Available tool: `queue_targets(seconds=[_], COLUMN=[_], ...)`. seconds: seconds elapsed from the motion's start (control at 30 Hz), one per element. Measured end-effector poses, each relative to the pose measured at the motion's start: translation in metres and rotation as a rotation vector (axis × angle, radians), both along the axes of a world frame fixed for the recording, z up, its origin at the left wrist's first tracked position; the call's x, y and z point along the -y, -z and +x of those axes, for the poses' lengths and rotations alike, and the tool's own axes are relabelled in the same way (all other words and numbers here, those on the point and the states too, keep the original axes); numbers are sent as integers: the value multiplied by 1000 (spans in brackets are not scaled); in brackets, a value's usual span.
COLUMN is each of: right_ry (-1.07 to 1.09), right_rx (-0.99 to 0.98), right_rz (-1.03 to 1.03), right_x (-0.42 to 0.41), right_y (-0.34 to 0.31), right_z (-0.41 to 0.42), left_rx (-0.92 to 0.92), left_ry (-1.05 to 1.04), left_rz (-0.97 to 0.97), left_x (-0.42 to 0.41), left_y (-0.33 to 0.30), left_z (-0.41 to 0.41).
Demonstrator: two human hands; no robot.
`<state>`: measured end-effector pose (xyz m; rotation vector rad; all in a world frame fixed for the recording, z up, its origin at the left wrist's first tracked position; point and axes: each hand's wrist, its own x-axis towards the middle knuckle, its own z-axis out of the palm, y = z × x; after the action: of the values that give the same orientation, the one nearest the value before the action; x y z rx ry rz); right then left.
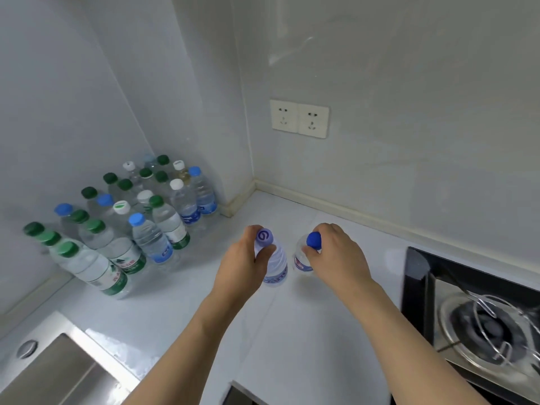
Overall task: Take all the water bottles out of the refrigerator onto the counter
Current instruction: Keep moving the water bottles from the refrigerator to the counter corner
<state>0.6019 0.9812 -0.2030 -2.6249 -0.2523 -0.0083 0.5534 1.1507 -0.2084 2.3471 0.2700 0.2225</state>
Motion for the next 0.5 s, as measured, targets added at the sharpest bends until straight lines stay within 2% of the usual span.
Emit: queue_targets(seconds=[0.07,0.23,0.5], right_ry=[-50,-111,-322], right_rx=[-12,-30,-78], right_rz=[-22,-72,-124], right_x=[-48,-107,-226], right_y=[4,12,32], right_z=[4,6,-3], left_rx=[6,27,27], left_ry=[-48,-108,-270], left_rz=[-31,-76,-54], left_x=[-47,-103,-212], left_y=[6,15,40], left_z=[-5,-16,-56])
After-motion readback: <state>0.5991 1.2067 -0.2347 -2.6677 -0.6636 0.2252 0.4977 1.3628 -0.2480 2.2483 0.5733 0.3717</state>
